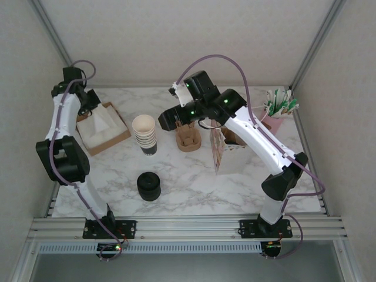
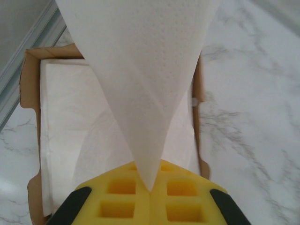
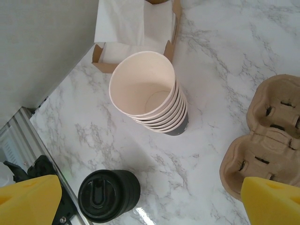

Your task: Pack the takeout coffee

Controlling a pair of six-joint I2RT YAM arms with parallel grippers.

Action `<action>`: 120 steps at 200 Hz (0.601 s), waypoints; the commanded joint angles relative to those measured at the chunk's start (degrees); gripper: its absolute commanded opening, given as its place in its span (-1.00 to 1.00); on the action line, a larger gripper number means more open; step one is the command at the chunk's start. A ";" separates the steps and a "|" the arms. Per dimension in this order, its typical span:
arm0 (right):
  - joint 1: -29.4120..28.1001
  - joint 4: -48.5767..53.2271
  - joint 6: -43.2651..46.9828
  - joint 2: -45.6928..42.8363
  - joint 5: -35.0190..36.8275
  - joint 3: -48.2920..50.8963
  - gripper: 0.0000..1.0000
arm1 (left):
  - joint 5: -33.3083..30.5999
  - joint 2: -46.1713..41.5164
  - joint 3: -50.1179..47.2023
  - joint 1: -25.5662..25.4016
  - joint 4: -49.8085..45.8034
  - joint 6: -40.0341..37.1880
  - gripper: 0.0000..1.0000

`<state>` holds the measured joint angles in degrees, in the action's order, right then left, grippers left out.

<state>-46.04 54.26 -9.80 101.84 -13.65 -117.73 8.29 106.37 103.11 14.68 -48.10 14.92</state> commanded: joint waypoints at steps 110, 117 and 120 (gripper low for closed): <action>-0.63 -3.06 -1.17 -16.25 17.24 6.05 0.98 | 20.33 -14.08 17.21 -16.21 5.29 7.78 -1.00; -0.57 -3.32 -1.38 -17.74 19.15 7.10 0.98 | 20.65 -14.26 17.89 -17.60 6.26 8.74 -1.00; -0.58 -3.54 -1.55 -18.42 20.06 7.56 0.98 | 20.77 -14.33 18.13 -18.28 6.73 9.09 -1.00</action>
<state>-46.17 52.51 -10.11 88.66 -2.22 -112.88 26.24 93.25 117.27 0.21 -43.48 21.15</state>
